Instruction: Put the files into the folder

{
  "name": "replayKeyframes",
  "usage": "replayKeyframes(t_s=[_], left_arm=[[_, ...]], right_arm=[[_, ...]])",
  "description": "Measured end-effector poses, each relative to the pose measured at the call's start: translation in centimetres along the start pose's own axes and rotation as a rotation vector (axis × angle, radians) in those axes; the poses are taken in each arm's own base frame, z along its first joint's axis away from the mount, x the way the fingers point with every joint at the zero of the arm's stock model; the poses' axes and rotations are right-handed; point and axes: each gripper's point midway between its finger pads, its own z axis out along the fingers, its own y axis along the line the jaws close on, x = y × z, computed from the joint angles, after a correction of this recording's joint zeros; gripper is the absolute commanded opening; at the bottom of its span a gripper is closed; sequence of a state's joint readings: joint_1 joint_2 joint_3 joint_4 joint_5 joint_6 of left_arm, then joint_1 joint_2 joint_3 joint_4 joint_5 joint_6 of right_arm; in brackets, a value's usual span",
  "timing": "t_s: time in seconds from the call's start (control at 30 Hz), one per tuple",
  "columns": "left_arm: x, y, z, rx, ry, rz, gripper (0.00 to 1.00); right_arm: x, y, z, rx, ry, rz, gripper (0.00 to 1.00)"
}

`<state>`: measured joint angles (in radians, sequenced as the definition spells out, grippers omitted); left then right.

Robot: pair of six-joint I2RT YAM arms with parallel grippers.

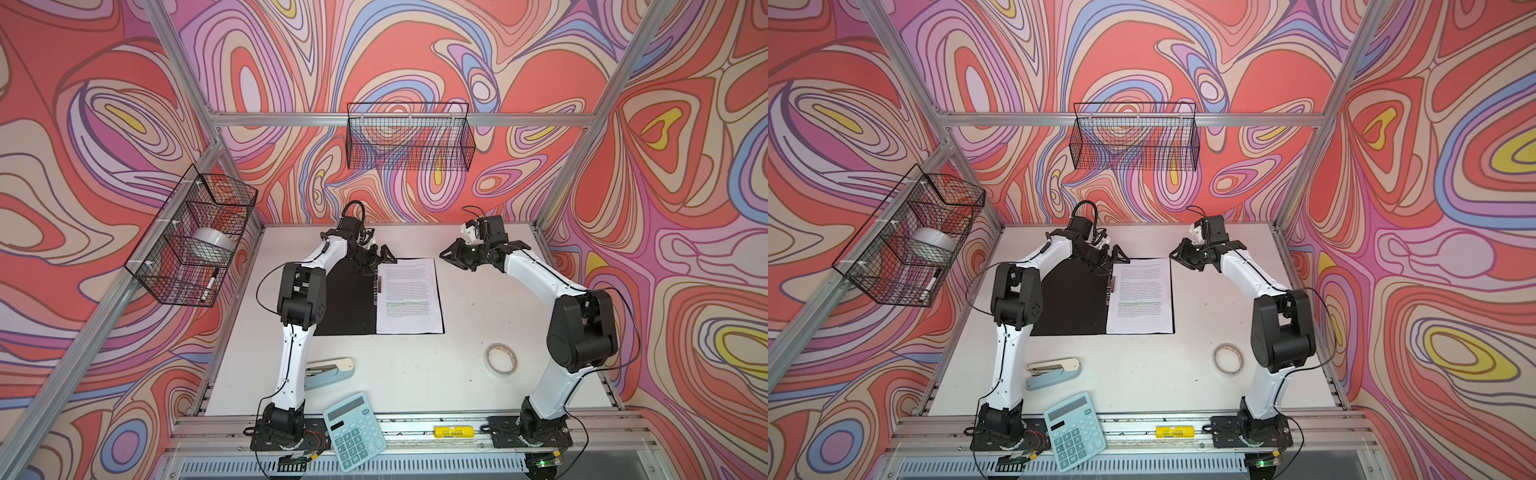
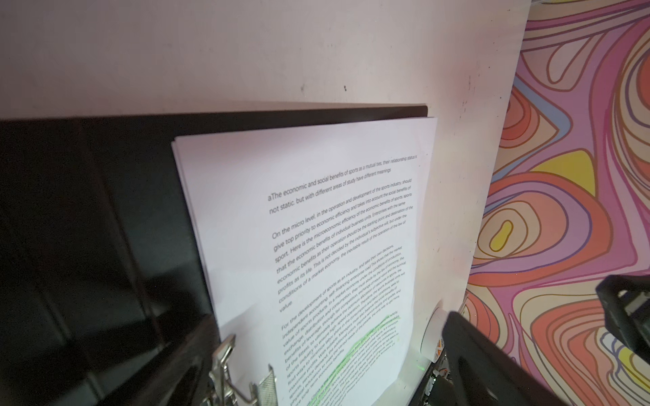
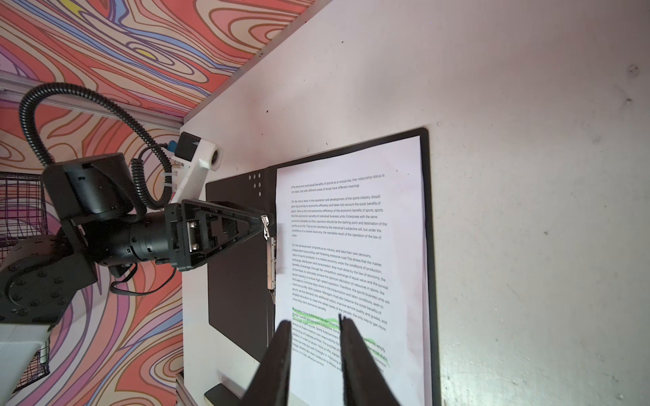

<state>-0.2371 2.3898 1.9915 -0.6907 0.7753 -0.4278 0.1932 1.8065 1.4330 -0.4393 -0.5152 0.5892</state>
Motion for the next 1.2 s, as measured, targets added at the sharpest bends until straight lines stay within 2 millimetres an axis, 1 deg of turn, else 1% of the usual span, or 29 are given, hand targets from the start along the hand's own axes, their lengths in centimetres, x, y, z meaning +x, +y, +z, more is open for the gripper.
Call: replayKeyframes(t_s=[0.07,0.17,0.27,0.5,0.57,0.63,0.73,0.77,0.87,0.97,1.0,1.07,1.13,1.2], left_arm=[[0.5,0.0,0.0,0.009,0.008,-0.012,1.0],[1.4,-0.6,-0.5,0.032,0.016,-0.021,1.0],[2.5,-2.1,-1.4,0.064,0.017,-0.01,1.0],[5.0,-7.3,-4.1,0.132,0.001,0.1,1.0],[5.6,-7.9,-4.5,0.133,0.0,0.133,1.0],[5.9,-7.9,-5.0,0.116,-0.004,0.16,1.0],[5.9,-6.7,-6.2,0.038,-0.027,0.196,1.0],[5.8,-6.0,-6.8,0.005,-0.032,0.205,1.0],[4.7,-3.7,-9.2,-0.115,-0.058,0.23,1.0],[3.2,-0.6,-12.5,-0.243,-0.096,0.254,1.0],[3.0,0.3,-13.2,-0.279,-0.1,0.262,1.0],[2.9,3.2,-14.9,-0.383,-0.091,0.27,1.0],[3.3,5.4,-15.7,-0.472,-0.061,0.293,1.0],[4.1,7.1,-15.8,-0.545,-0.015,0.33,1.0]], right_arm=[[0.0,0.0,0.0,-0.001,0.0,0.0,0.25],[0.0,0.1,0.0,-0.003,0.001,-0.001,0.25],[-0.2,0.4,-0.1,-0.007,-0.003,-0.005,0.25],[-1.0,1.8,-0.6,-0.025,-0.021,-0.029,0.23],[-1.0,2.2,-0.7,-0.018,-0.015,-0.038,0.23],[-1.1,2.9,-0.8,-0.007,-0.01,-0.06,0.23],[-1.0,4.4,-0.9,0.031,0.004,-0.113,0.23],[-0.9,5.2,-0.9,0.047,0.013,-0.14,0.23],[-0.2,7.5,-0.4,0.091,0.043,-0.222,0.23],[1.8,9.7,0.9,0.154,0.109,-0.318,0.22],[2.5,10.2,1.4,0.173,0.13,-0.345,0.22],[4.4,11.3,2.9,0.226,0.186,-0.416,0.21],[6.3,12.2,4.5,0.262,0.238,-0.477,0.21],[8.3,12.6,6.1,0.288,0.293,-0.524,0.2]])
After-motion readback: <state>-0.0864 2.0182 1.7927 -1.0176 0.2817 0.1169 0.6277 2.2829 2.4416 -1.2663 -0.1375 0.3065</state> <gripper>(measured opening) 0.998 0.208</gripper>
